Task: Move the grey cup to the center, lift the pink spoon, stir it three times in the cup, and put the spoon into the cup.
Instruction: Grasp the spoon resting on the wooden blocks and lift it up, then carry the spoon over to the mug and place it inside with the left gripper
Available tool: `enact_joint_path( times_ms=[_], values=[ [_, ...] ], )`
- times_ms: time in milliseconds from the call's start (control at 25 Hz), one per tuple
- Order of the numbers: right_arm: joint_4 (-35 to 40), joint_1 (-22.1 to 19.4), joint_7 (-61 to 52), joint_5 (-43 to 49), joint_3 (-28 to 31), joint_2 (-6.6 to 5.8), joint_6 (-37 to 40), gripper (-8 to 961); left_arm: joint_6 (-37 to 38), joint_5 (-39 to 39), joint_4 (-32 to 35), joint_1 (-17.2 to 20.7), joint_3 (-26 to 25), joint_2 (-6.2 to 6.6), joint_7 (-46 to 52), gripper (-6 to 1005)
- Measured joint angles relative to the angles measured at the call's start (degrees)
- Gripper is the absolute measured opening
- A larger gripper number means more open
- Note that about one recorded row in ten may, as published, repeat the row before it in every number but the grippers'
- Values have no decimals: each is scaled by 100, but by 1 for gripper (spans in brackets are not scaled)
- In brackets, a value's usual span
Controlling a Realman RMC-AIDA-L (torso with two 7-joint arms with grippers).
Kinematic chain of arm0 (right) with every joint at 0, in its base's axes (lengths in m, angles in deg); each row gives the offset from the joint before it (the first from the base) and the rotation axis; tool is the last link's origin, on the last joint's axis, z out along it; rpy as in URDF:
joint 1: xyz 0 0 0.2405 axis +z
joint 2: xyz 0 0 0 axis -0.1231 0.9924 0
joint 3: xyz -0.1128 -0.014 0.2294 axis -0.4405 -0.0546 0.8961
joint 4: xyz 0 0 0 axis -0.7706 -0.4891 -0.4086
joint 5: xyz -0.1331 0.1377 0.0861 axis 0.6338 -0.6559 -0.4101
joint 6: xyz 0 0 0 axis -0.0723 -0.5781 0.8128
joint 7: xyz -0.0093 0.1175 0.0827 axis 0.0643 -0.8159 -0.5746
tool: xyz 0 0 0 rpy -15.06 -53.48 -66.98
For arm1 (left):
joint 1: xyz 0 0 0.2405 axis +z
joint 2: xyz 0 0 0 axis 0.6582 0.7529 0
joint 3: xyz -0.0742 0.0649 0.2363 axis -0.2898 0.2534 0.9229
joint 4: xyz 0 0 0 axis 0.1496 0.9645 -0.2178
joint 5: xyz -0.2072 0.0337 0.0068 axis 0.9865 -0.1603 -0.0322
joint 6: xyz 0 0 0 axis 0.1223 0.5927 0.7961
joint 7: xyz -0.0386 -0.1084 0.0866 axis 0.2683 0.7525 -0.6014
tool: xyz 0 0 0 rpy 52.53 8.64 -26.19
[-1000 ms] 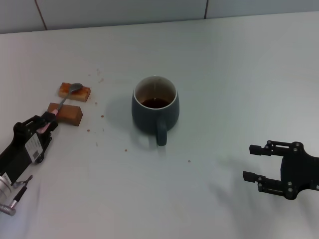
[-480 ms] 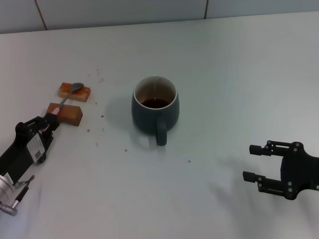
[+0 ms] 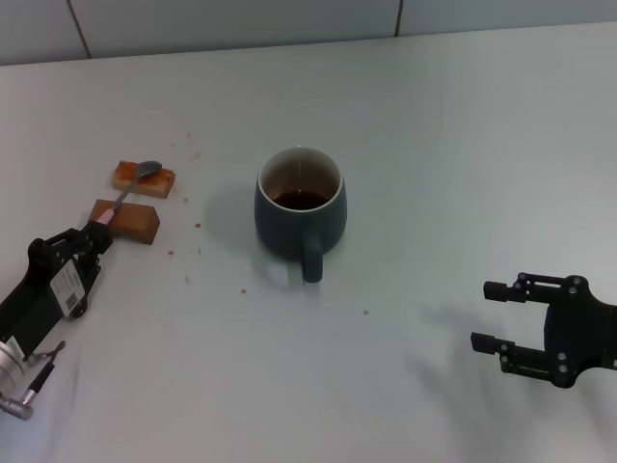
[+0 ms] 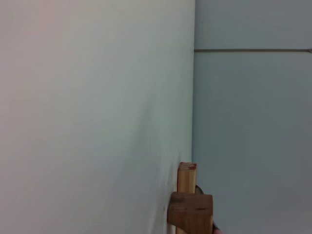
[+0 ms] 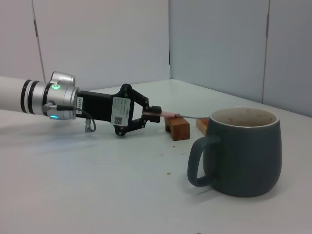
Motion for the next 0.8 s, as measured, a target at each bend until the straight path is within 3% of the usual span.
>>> enact_joint_path(
  times_ms=[400, 640, 800],
  values=[
    [0, 5, 0, 0, 0, 8, -7, 625, 339, -5, 59, -48, -56, 1, -162, 127],
    [0, 27, 0, 0, 0, 9, -15, 625, 1232, -13, 366, -304, -78, 11, -599, 127],
    [0, 40, -23, 0, 0, 10, -18, 625, 2072, -14, 955, -639, -54, 28, -1025, 127]
  ],
)
